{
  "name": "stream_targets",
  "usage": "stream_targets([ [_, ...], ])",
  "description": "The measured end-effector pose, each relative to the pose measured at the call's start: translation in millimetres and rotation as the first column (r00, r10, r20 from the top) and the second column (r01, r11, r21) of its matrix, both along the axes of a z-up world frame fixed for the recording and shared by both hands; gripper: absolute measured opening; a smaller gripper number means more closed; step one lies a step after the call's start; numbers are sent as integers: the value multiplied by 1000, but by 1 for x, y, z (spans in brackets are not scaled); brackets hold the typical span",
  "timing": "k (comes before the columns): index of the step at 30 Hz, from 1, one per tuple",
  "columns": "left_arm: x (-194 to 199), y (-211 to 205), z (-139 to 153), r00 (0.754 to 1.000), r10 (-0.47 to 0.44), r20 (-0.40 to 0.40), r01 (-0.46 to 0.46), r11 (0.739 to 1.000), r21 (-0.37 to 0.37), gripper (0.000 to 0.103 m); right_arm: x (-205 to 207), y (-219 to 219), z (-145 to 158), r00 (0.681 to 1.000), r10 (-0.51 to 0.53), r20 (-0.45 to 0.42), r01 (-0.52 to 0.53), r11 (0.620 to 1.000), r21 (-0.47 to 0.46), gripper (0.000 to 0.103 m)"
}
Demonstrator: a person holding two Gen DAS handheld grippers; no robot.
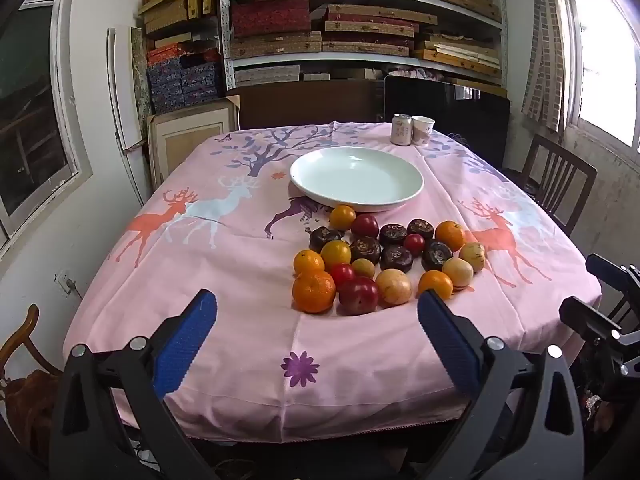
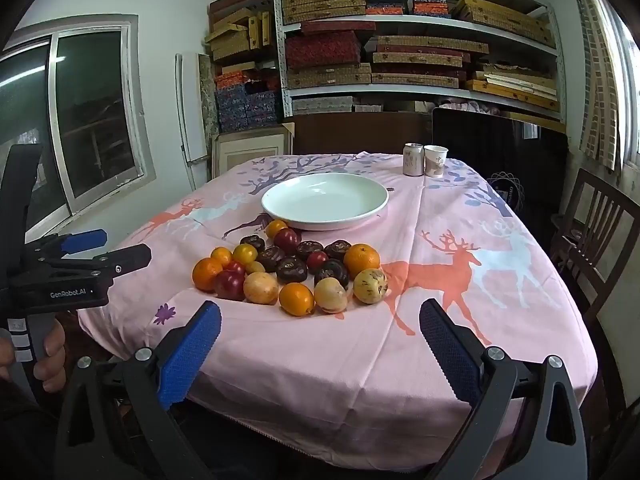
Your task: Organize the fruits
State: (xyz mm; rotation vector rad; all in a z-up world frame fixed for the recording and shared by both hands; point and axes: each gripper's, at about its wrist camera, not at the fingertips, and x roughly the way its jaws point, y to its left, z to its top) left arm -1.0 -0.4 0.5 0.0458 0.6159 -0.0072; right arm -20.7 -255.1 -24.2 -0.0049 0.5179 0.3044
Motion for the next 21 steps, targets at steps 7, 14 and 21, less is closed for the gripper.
stream_targets([
  [7,-4,2,2,1000,0,0,0,1000,-6,99,3,-3,-2,1000,-5,1,5,1000,1,100],
  [14,-1,-1,1,1000,3,-7,-3,1000,7,99,2,-2,-1,1000,-9,-3,9,1000,7,100],
  [21,0,2,-2,1000,1,-11,-1,1000,5,99,2,-1,-2,1000,-10,-3,10,1000,7,100],
])
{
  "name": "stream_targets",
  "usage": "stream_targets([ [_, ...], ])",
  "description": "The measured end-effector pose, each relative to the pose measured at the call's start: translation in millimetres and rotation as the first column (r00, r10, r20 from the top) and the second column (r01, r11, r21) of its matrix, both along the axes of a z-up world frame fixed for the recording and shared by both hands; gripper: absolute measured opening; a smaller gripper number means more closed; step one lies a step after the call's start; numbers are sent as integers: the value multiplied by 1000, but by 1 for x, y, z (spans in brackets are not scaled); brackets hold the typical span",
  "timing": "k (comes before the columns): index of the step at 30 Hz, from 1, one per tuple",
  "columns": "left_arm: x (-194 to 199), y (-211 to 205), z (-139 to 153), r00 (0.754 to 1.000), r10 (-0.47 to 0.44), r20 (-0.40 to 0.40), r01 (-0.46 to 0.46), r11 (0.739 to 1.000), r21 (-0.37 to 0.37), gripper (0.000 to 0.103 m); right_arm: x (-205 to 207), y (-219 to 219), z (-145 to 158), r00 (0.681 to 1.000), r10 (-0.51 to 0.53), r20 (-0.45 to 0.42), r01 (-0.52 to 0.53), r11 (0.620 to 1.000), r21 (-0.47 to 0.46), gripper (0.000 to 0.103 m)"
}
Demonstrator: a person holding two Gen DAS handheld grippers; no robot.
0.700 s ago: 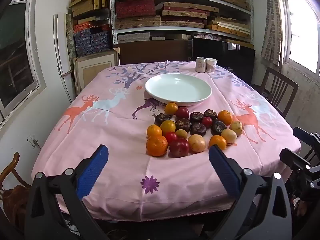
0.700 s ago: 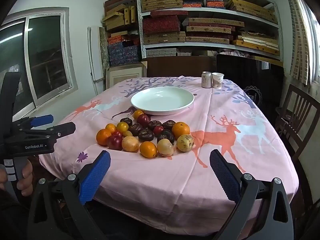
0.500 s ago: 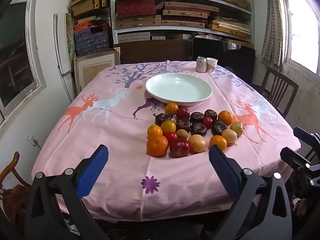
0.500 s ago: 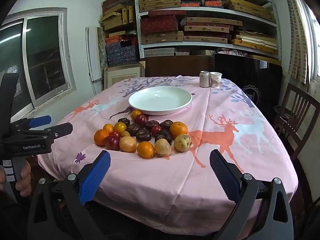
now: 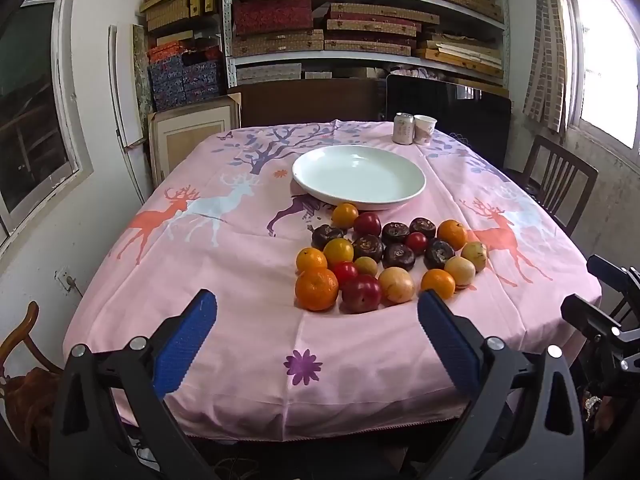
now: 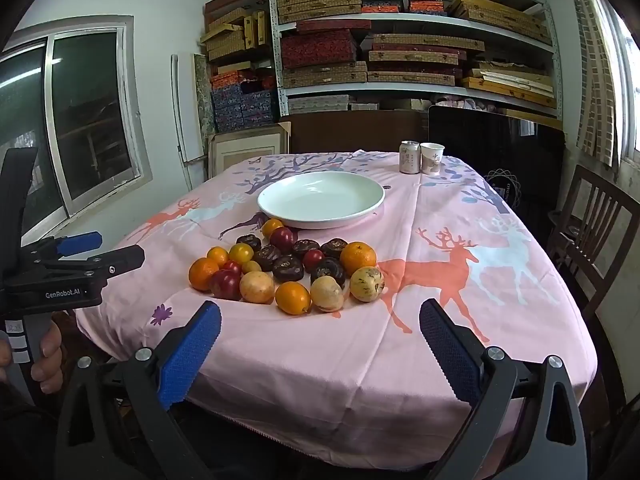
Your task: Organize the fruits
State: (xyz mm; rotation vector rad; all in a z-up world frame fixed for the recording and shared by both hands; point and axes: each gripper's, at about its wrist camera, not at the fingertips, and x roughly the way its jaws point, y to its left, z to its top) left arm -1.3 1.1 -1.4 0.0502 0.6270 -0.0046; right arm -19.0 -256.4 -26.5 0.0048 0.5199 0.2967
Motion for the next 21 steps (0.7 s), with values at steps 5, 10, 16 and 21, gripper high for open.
stream_targets([
  [5,3,7,-5,1000,1,-1,-1,1000,1,99,0,0,-1,1000,-1,1,1,1000,-1,100],
  [10,-1,5,-3,1000,0,-2,0,1000,5,99,1,-1,-1,1000,-1,-2,1,1000,1,100],
  [16,-1,2,-4,1000,2,-6,-2,1000,7,99,0,-1,-2,1000,0,-2,0,1000,2,100],
  [21,0,2,-5,1000,2,-8,-2,1000,7,99,1,-2,-2,1000,-2,-4,2,1000,3,100],
])
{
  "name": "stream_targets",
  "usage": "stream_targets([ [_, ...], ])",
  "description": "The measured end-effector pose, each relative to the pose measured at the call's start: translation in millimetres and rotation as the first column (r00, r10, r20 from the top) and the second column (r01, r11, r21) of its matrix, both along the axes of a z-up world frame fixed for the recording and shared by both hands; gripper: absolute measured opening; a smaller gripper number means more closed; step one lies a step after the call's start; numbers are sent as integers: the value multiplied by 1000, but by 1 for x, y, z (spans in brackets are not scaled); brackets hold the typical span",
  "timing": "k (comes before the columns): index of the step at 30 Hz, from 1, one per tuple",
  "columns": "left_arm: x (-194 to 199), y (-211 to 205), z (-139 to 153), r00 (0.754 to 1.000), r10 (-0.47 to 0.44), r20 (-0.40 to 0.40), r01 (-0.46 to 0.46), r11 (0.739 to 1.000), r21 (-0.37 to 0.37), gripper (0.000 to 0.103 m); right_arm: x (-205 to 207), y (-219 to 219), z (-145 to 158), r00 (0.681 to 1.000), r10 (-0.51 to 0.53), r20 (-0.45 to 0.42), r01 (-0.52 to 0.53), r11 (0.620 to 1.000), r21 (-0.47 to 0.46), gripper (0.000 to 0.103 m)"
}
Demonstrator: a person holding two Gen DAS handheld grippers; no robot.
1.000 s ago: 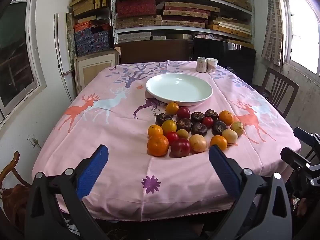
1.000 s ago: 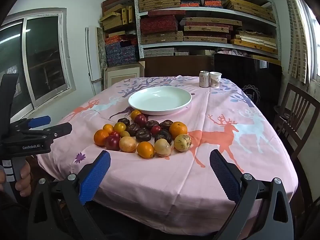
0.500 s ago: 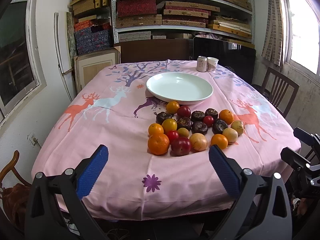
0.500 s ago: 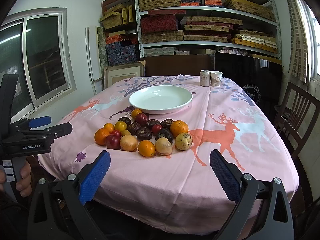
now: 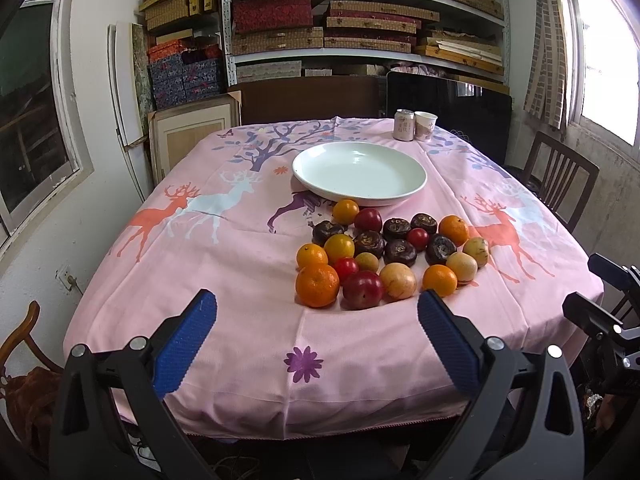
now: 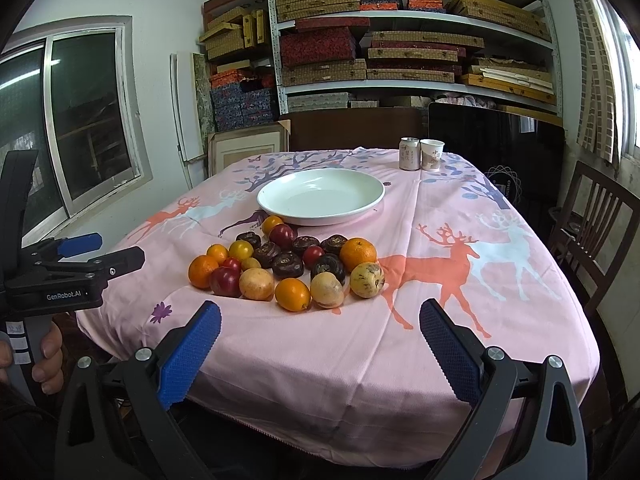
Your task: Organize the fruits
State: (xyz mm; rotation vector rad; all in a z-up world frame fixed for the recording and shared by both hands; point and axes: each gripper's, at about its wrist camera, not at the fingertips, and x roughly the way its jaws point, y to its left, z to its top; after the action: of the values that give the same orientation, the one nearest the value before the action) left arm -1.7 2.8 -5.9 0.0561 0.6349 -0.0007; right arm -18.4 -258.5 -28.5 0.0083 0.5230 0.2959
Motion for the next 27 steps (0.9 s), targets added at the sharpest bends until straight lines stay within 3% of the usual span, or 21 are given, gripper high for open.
stream_targets([
  [27,0,-1,-2,1000,-1,-6,1,1000,2,99,0,1,-3,1000,2,-7,-2,1000,2,100],
])
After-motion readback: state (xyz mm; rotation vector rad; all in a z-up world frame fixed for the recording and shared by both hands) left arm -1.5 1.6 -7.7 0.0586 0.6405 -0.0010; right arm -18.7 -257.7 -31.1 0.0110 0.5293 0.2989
